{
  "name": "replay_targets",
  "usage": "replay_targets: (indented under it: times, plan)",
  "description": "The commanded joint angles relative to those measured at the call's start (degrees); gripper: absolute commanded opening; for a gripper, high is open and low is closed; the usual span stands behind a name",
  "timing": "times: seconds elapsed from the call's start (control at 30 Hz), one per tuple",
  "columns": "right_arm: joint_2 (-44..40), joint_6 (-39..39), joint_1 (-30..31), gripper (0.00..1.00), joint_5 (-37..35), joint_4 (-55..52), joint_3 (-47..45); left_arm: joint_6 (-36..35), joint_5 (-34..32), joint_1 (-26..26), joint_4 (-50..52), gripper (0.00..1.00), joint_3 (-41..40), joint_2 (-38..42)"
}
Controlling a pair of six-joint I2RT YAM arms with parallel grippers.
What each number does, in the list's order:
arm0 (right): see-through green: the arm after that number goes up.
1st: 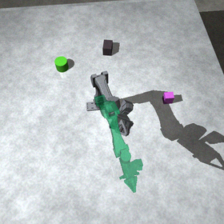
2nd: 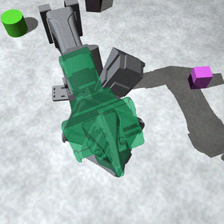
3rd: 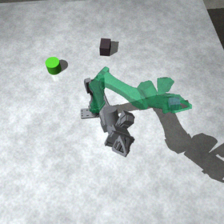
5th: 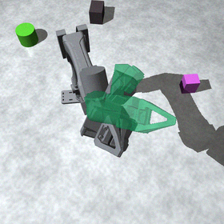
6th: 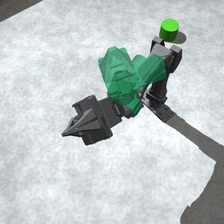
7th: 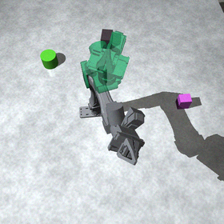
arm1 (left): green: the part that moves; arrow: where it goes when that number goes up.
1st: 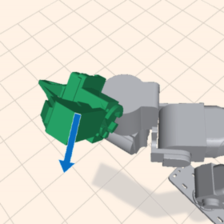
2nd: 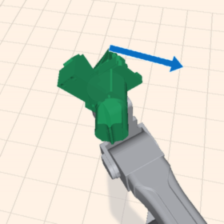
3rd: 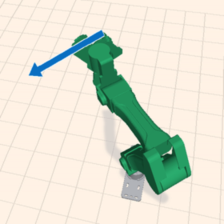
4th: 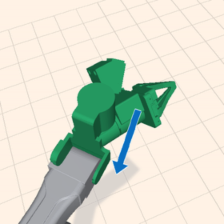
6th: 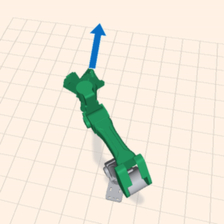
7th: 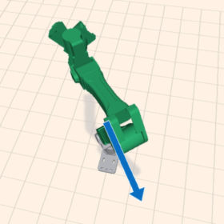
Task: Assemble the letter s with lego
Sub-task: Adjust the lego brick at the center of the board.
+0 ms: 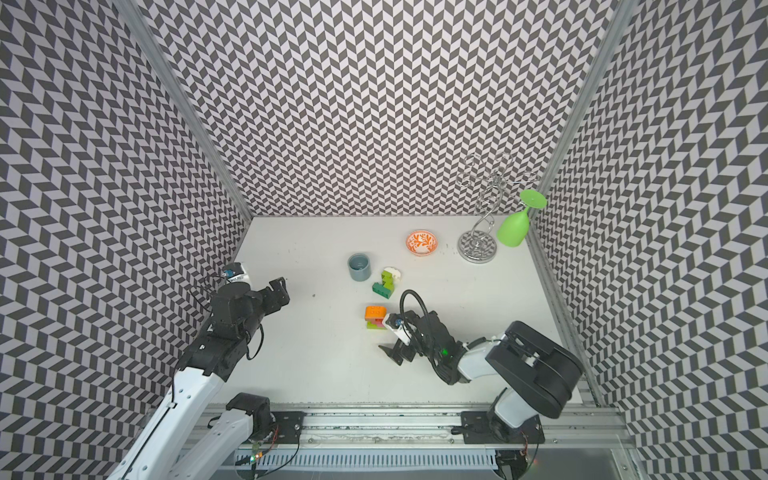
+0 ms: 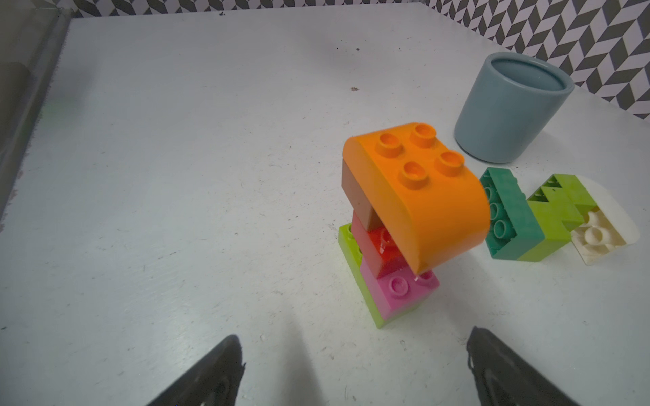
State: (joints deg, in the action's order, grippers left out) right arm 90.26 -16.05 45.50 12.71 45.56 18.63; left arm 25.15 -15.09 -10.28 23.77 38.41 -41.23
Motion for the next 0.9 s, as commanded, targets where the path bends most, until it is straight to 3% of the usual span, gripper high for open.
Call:
replay_targets:
  times: [0.0, 0.4, 0.67, 0.87]
  plan:
    - [3.36, -1.25, -0.99, 0.99, 2.82, 7.37, 2.02, -0.37, 0.68, 0.44, -0.74, 0.90, -0.19, 0.09]
    - [13.47, 0.57, -2.25, 0.86, 8.30, 11.55, 7.53, -0.44, 0.83, 0.52, -0.79, 0.90, -0.18, 0.19]
    - [13.77, 1.13, -2.25, 0.64, 12.64, 11.73, 5.86, -0.36, 0.81, 0.48, -0.83, 0.90, -0.20, 0.28]
    - [14.81, 1.97, -2.41, 0.58, 12.36, 13.53, 5.44, -0.27, 0.85, 0.44, -0.82, 0.90, -0.16, 0.14]
